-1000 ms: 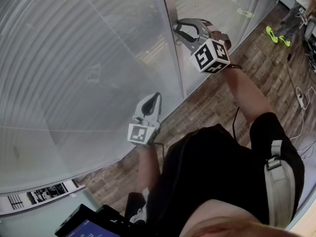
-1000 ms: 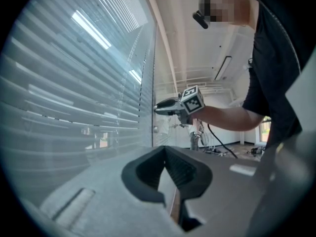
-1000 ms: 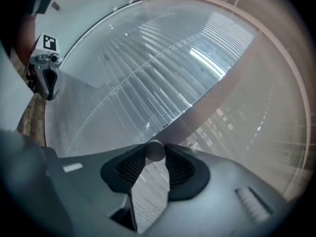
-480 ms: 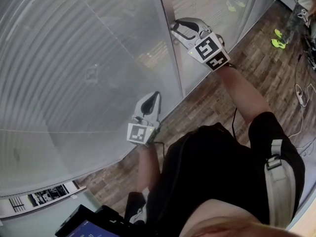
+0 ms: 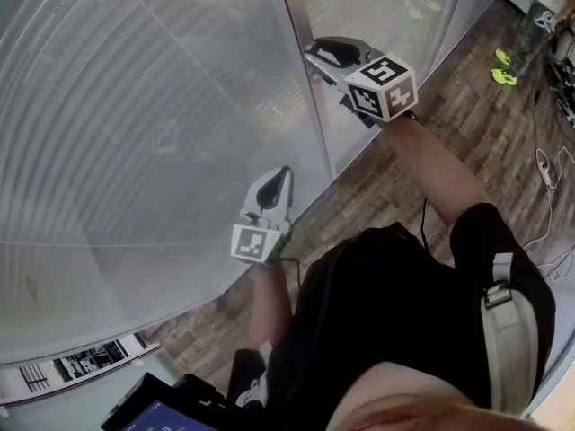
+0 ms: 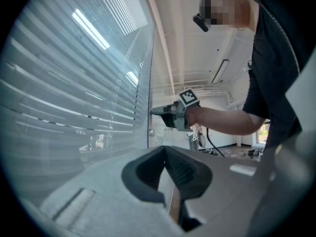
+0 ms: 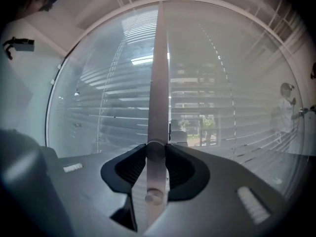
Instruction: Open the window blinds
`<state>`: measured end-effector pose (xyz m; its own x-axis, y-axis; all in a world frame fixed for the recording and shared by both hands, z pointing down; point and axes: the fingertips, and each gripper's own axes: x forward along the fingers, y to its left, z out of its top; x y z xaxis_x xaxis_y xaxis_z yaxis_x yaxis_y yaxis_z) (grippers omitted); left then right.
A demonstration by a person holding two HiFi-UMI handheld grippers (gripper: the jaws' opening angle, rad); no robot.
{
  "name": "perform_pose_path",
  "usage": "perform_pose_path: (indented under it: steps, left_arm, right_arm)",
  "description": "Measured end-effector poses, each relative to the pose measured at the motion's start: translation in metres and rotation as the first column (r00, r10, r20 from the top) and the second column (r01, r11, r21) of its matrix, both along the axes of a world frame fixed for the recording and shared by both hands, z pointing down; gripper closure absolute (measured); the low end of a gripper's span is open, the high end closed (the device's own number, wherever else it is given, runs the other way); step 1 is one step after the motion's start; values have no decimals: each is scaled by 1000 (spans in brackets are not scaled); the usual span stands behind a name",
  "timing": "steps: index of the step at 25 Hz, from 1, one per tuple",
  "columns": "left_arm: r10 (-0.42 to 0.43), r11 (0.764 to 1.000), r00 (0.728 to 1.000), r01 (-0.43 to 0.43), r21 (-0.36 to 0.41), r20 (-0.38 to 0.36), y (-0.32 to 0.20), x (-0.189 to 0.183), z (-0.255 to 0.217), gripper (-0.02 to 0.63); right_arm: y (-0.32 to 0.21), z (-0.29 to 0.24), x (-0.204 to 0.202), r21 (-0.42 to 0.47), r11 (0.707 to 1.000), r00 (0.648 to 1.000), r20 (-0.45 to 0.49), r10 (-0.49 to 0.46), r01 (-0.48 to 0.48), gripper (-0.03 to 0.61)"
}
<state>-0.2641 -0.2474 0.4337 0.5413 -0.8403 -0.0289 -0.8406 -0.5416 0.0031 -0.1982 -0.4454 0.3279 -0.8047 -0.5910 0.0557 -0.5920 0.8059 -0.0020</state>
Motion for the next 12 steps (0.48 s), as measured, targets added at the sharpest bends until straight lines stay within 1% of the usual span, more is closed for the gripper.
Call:
perform_pose_path:
  steps: [5, 8, 12]
  left_arm:
    - [0, 1000, 1000, 0, -1, 1, 0, 0, -2, 611]
    - [-4, 1000, 1000, 4, 2, 1, 1, -1, -3, 611]
    - [-9, 1000, 1000, 9, 0, -1, 1, -2, -4, 611]
  right_arm:
    - [-2, -2, 2, -90, 996, 994, 108, -11, 21, 449]
    - [-1, -3, 3, -146, 989, 984, 179, -9, 36, 448]
    - [-2, -3, 4, -198, 979, 970, 242, -1, 50, 448]
